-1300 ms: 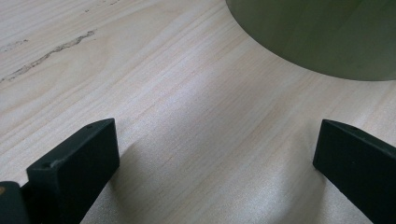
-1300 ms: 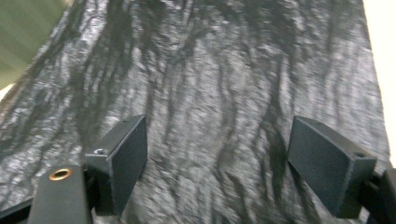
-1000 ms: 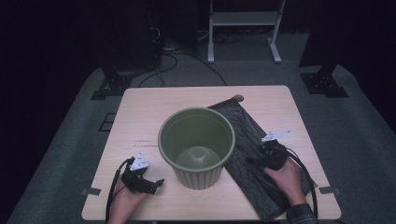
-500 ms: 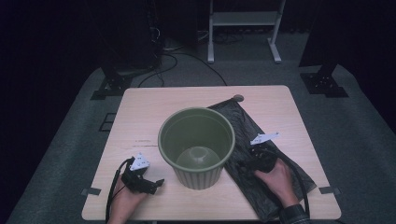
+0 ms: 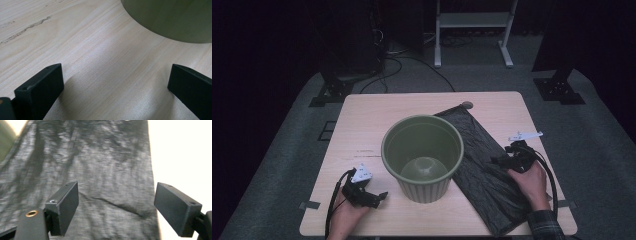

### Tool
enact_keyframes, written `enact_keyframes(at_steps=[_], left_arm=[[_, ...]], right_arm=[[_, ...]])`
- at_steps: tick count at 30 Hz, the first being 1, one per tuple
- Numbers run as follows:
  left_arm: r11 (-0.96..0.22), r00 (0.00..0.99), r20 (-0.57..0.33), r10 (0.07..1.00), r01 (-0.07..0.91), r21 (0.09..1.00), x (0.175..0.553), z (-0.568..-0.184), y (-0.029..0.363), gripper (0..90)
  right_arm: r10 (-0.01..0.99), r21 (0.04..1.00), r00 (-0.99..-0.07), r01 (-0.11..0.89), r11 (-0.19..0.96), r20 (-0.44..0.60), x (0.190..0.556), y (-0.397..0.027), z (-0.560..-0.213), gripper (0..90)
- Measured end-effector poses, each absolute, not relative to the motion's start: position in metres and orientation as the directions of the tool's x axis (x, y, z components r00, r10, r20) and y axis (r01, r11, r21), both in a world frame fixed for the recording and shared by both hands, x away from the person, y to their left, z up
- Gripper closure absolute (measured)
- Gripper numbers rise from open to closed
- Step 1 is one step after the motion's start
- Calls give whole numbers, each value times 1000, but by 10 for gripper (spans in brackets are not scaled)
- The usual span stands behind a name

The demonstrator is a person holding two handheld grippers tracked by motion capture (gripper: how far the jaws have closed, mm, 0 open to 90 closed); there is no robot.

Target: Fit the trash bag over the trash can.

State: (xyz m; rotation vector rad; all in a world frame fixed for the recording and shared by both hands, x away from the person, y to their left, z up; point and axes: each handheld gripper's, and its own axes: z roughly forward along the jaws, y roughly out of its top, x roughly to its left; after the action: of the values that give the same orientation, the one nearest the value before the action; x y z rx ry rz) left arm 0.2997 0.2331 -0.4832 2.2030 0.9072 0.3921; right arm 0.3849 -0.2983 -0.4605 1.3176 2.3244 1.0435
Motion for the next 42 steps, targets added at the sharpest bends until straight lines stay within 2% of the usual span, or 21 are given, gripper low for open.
enact_keyframes(at_steps=[6,12,27,33,42], left_arm=[[-500,707,9,707,491,713,300,-483,233,0],[-500,707,9,707,491,713,300,-483,233,0],[-500,707,9,707,491,713,300,-483,233,0],[-501,707,9,707,491,713,300,-483,233,0],[-500,707,9,707,491,713,300,-483,233,0]], right_arm=[[840,681,-522,670,296,149,395,-309,-473,194],[819,681,-547,668,300,176,392,-300,-475,193],[723,680,-669,612,404,172,381,-234,-475,180],[691,683,-695,604,411,199,379,-216,-475,178],[652,688,-736,569,450,183,376,-188,-476,169]])
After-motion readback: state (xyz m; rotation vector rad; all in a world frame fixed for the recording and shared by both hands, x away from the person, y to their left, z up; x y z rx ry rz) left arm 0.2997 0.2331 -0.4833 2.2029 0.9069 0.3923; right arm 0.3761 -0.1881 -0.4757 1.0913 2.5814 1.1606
